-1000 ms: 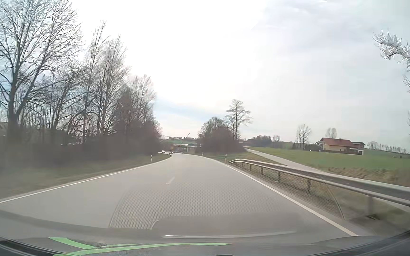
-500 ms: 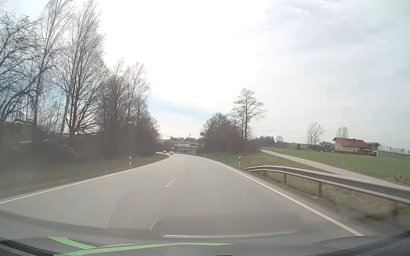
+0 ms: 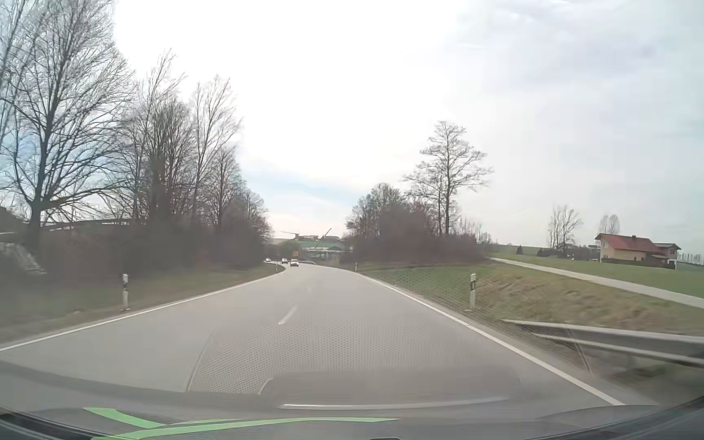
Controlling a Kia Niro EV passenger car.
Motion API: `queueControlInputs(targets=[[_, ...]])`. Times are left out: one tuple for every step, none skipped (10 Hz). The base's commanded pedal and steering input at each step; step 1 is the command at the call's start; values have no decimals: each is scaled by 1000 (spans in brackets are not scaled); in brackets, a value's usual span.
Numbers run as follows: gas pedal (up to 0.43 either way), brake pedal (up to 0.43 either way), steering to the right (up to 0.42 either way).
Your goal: Follow the waypoints while adhering to traffic rules and regulations
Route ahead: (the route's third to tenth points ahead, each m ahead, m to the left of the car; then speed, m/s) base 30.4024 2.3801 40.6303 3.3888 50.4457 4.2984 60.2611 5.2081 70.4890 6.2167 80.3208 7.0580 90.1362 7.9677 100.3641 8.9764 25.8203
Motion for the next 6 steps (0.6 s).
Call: queueControlInputs(targets=[[177,0,-2],[177,0,-2],[177,0,-3],[177,0,-3],[177,0,-4],[177,0,-4]])
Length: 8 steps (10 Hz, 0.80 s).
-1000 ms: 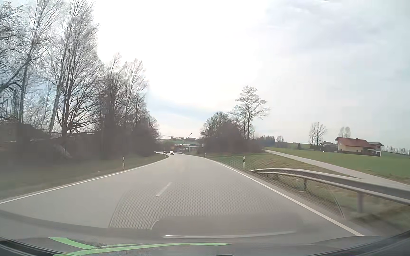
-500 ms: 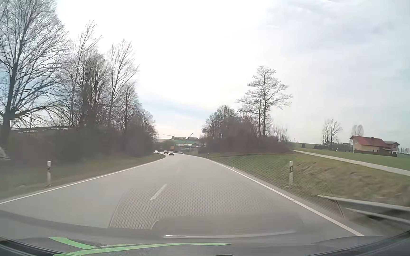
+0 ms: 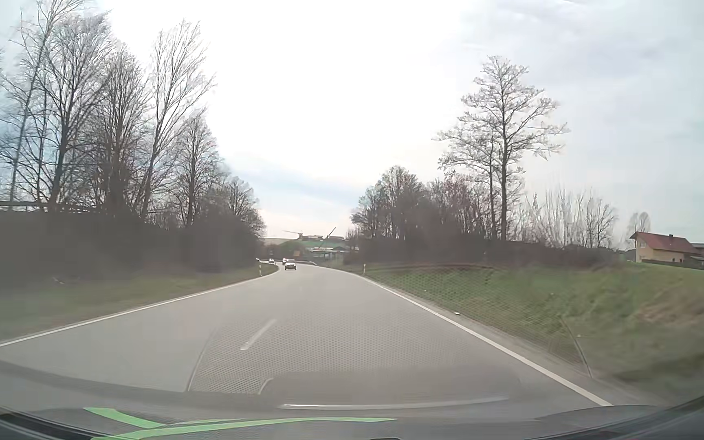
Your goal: Follow the waypoints while adhering to traffic rules and regulations
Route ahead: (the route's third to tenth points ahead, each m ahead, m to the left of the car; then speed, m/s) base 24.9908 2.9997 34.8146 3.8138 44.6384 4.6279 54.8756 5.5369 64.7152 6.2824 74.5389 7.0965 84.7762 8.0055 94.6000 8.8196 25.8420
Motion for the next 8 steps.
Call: queueControlInputs(targets=[[177,0,-5],[177,0,-5],[177,0,-6],[177,0,-6],[177,0,-7],[177,0,-8],[177,0,-8],[177,0,-9]])
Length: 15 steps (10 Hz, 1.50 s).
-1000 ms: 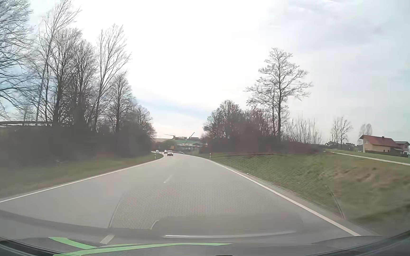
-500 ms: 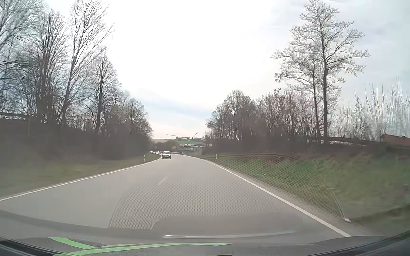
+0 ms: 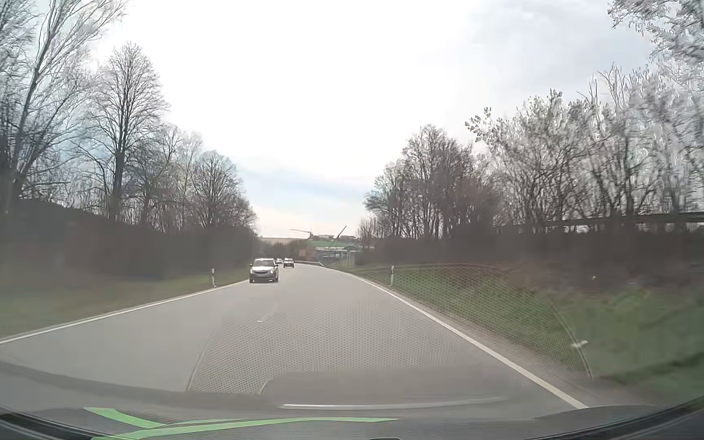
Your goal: Follow the waypoints while adhering to traffic rules and regulations
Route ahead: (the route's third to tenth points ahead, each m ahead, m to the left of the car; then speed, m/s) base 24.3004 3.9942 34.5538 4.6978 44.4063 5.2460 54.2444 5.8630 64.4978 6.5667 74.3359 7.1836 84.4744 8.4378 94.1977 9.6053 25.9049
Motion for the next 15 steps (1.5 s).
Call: queueControlInputs(targets=[[177,0,-10],[177,0,-10],[177,0,-10],[177,0,-11],[177,0,-11],[177,0,-11],[177,0,-11],[177,0,-11],[177,0,-11],[177,0,-11],[177,0,-11],[177,0,-11],[177,0,-11],[177,0,-10],[177,0,-10]])
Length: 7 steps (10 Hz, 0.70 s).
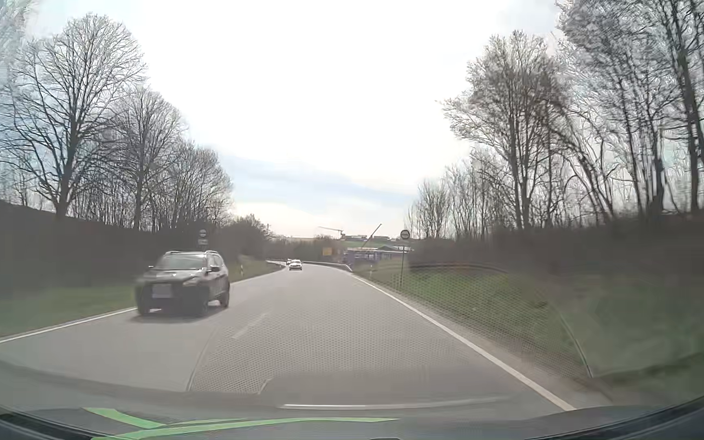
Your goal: Follow the waypoints while adhering to traffic rules and regulations
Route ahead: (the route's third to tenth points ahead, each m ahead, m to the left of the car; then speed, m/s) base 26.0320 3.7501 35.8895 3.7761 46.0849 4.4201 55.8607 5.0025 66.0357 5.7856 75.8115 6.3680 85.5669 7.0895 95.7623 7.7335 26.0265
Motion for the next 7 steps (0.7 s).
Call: queueControlInputs(targets=[[177,0,-10],[177,0,-10],[177,0,-10],[177,0,-10],[177,0,-9],[177,0,-9],[177,0,-8]])
